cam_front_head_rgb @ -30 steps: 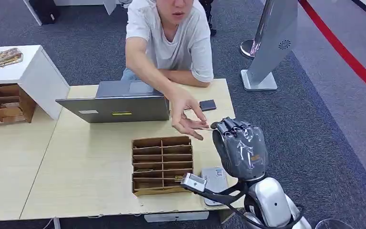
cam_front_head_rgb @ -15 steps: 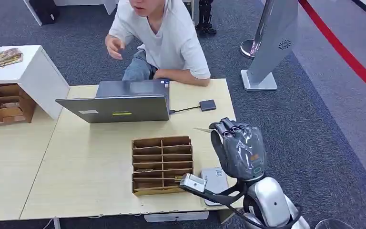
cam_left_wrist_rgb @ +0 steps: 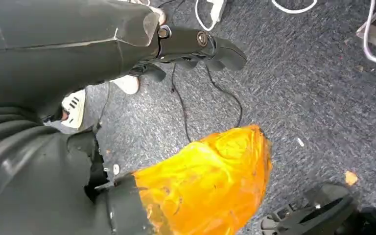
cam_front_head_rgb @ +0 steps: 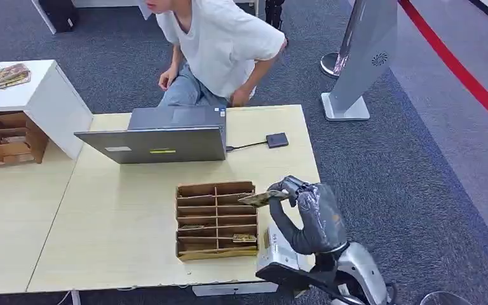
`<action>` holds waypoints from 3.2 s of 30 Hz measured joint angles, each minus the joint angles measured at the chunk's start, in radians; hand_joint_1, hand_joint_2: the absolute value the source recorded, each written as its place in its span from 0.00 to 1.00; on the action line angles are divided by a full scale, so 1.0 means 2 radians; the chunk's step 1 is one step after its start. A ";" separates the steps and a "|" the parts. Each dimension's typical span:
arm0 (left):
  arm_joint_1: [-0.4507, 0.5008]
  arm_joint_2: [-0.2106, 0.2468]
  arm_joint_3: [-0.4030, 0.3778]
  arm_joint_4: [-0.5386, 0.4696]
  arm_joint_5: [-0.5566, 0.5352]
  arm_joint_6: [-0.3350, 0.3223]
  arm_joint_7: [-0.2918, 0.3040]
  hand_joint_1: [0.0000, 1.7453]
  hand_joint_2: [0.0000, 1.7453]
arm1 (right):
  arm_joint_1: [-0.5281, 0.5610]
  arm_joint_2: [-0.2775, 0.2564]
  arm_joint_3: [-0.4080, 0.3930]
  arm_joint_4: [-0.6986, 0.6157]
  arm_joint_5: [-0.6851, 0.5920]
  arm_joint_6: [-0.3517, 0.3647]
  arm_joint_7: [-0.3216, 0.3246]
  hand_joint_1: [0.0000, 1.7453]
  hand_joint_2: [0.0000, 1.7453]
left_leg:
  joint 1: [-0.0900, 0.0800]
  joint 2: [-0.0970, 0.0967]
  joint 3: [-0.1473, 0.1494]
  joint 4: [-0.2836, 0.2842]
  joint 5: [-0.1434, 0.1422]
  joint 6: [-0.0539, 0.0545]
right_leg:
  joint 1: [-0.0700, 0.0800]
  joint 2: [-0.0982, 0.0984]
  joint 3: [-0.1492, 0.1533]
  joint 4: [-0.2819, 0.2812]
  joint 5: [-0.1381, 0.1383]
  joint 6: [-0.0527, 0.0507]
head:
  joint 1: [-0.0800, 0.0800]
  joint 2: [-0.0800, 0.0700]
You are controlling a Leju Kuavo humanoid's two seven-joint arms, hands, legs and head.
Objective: Pass the card to the sensor for recognition and then transmit it.
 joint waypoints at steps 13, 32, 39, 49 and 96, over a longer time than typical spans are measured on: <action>0.002 0.000 0.008 0.000 0.004 0.013 -0.010 0.00 0.00 | 0.065 0.000 -0.051 0.000 -0.196 0.075 -0.059 1.00 1.00 | 0.000 0.000 0.000 0.000 0.000 0.000 | 0.000 0.000 0.000 0.000 0.000 0.000 | 0.000 0.000; 0.001 0.000 0.008 0.000 0.002 0.023 -0.013 0.00 0.00 | 0.085 -0.016 -0.061 0.068 -0.281 0.116 -0.004 1.00 1.00 | 0.000 0.000 0.000 0.000 0.000 0.000 | 0.000 0.000 0.000 0.000 0.000 0.000 | 0.000 0.000; 0.001 0.000 0.008 0.000 0.002 0.025 -0.010 0.00 0.00 | 0.083 -0.027 -0.046 0.097 -0.280 0.103 0.025 1.00 1.00 | 0.000 0.000 0.000 0.000 0.000 0.000 | 0.000 0.000 0.000 0.000 0.000 0.000 | 0.000 0.000; 0.001 0.000 0.008 0.000 0.003 0.026 -0.009 0.00 0.00 | 0.076 -0.034 -0.036 0.114 -0.268 0.097 0.045 1.00 1.00 | 0.000 0.000 0.000 0.000 0.000 0.000 | 0.000 0.000 0.000 0.000 0.000 0.000 | 0.000 0.000; 0.002 0.000 0.008 0.000 0.008 0.028 -0.001 0.00 0.00 | 0.062 -0.025 -0.032 0.129 -0.151 0.051 0.114 1.00 1.00 | 0.000 0.000 0.000 0.000 0.000 0.000 | 0.000 0.000 0.000 0.000 0.000 0.000 | 0.000 0.000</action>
